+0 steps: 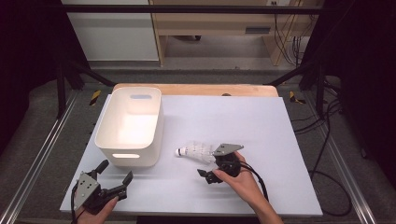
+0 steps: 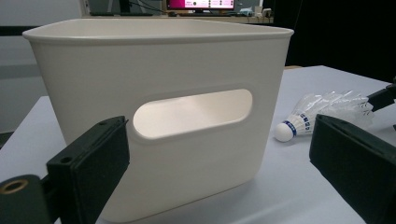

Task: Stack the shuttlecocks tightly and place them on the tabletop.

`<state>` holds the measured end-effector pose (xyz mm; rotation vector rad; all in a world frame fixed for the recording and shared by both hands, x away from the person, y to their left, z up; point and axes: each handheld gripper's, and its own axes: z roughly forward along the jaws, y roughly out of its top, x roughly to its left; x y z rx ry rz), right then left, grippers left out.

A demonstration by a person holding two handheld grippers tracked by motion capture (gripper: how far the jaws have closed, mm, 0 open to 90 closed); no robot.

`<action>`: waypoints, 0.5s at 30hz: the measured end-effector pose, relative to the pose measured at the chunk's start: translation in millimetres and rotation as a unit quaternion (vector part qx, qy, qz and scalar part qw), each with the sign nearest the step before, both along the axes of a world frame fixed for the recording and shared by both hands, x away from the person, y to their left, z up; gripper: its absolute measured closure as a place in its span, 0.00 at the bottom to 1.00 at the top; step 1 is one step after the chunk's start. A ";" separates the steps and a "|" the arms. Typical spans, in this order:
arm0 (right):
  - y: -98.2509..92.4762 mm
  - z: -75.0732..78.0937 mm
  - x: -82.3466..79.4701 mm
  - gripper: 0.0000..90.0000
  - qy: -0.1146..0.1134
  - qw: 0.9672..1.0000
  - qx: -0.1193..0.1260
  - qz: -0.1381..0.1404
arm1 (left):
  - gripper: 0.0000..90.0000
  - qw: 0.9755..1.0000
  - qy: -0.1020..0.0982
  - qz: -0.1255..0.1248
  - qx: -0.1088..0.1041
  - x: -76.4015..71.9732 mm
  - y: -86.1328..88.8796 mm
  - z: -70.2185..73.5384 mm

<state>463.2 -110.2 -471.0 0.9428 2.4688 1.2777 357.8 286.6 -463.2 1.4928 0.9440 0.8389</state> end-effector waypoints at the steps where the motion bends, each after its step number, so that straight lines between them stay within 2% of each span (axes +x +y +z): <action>1: 0.3 -0.3 0.3 0.12 -0.002 1.000 0.006 -0.003 | 0.05 1.000 0.000 0.001 0.000 -0.1 0.1 0.1; 10: 2.2 -2.3 0.6 0.17 -0.001 1.000 0.023 -0.008 | 0.05 1.000 -0.003 0.000 -0.001 -0.1 0.2 0.3; 15: 3.9 -4.1 1.3 0.18 -0.001 1.000 0.024 -0.010 | 0.05 1.000 -0.002 0.001 -0.003 -0.2 0.7 0.4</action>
